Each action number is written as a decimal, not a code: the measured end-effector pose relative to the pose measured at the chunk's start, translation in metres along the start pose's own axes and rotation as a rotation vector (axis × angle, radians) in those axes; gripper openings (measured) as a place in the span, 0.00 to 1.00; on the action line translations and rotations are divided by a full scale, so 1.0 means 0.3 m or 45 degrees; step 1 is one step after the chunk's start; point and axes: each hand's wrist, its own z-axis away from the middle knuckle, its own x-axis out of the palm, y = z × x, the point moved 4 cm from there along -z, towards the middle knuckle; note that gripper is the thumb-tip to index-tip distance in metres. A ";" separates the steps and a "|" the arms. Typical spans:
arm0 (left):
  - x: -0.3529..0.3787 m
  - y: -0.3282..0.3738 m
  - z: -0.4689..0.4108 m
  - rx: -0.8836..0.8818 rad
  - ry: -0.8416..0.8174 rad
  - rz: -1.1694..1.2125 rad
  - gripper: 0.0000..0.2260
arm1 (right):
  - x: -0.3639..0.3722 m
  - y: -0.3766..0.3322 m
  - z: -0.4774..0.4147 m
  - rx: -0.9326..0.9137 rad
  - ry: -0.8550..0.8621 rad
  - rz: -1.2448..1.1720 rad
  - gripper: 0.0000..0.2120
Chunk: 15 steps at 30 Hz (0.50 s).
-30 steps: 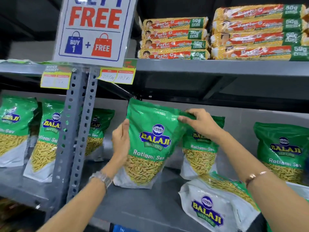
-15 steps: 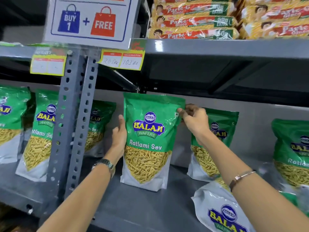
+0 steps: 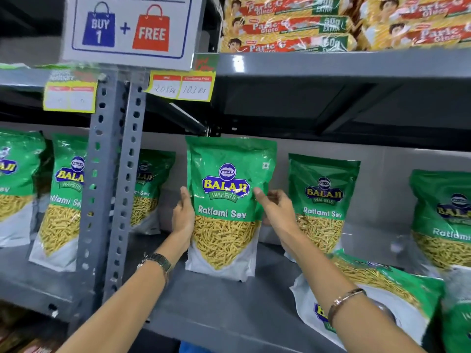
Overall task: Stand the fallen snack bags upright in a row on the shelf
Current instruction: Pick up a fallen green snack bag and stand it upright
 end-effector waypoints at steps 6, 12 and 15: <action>-0.032 -0.064 0.104 -0.087 -0.230 -0.144 0.39 | 0.072 0.095 0.086 0.167 -0.436 0.044 0.39; -0.052 -0.083 0.156 -0.211 -0.351 -0.215 0.52 | 0.065 0.063 0.137 0.130 -0.376 0.114 0.36; -0.075 -0.071 0.197 -0.194 -0.325 -0.201 0.47 | 0.049 0.039 0.177 0.097 -0.411 0.150 0.38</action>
